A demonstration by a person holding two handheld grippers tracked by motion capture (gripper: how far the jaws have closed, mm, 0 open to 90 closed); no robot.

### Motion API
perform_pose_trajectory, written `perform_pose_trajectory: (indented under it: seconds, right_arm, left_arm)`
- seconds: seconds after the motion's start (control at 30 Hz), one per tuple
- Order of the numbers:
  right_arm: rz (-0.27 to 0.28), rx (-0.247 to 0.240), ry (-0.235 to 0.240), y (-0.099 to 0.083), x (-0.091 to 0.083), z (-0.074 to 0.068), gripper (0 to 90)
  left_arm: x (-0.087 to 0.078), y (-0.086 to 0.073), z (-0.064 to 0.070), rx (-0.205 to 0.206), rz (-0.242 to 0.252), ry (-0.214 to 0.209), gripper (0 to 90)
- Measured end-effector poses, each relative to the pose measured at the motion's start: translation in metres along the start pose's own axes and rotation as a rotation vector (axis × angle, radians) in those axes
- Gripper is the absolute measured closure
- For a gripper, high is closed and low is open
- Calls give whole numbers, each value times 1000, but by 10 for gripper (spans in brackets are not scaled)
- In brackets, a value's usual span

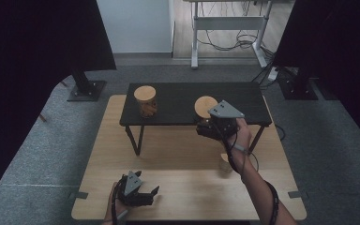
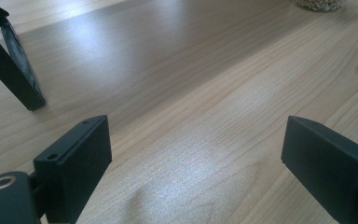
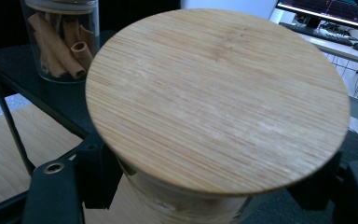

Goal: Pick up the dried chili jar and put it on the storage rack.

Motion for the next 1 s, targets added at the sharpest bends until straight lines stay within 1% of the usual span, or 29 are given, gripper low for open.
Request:
perform_pose_trajectory:
  seconds: [0.23,0.57,0.7,1.0]
  right_arm:
    - [7,-1,-3,3,2,3,254]
    - [10,-7,-2,8,7,3,253]
    - [12,-2,-4,11,10,3,254]
    - [13,-11,-3,17,16,2,253]
  left_arm:
    - [0,0,0,2,-1,0,82]
    - [0,0,0,4,-2,0,81]
    - [0,0,1,6,-3,-1,81]
    - [-1,0,1,5,0,-1,81]
Point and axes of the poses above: each handheld gripper's, and its own axes: x roughly forward along the jaws, y roughly out of its top, z roughly to its right, the point moved 2 cm from there along x, roughly forward along the jaws, and after that the axes turned 15 degrees about -x, right-handed, at the moved point
